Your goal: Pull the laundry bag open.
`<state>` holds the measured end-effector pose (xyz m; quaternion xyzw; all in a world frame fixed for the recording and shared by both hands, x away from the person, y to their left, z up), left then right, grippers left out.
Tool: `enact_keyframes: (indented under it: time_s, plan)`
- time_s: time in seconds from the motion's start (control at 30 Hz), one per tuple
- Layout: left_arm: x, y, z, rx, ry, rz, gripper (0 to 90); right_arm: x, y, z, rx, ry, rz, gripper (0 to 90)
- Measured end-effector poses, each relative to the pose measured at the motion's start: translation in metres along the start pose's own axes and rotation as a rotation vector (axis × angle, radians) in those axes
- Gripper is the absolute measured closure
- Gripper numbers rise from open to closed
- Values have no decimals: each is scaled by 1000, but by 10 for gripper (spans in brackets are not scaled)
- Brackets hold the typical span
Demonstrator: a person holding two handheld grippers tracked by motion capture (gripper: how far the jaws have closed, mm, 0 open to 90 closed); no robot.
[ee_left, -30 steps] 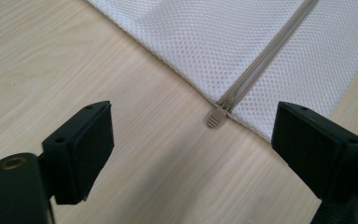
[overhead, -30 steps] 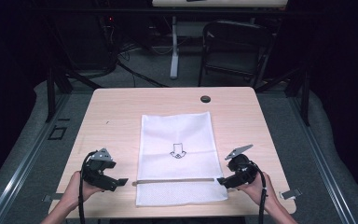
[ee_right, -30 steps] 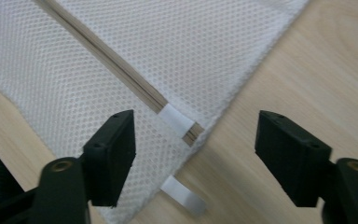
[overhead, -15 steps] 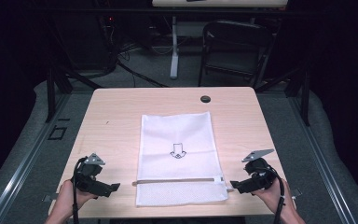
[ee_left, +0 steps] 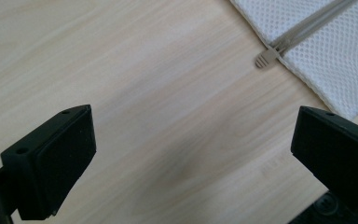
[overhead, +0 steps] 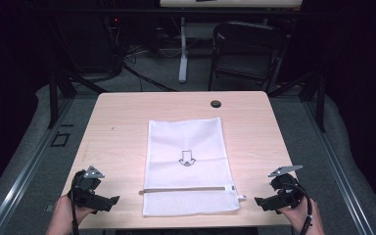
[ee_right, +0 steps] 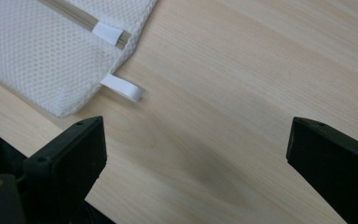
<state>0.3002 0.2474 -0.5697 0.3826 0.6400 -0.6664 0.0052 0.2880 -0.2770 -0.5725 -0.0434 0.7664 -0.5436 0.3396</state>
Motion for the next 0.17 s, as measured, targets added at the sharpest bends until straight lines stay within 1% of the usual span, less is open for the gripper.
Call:
enact_keyframes:
  time_s: [0.03,0.07,0.13,0.17]
  plan:
    - [-1,2,-1,0,4,3,3,1,2,0,4,-10,-11,31]
    - [-1,5,-2,0,16,-5,2,2,3,1,4,-16,-31,25]
    - [-1,10,-2,12,22,-24,2,3,6,1,4,-15,-40,21]
    - [-1,10,-2,13,27,-33,2,5,6,3,10,-20,-56,20]
Point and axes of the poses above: each handheld gripper's, and its own axes: y roughly forward along the jaws, x roughly out of its underside, z roughly to its right, the point moved 6 cm from there along y, roughly forward along the jaws, and after that the axes turned 9 degrees about -x, right-handed, at the moved point
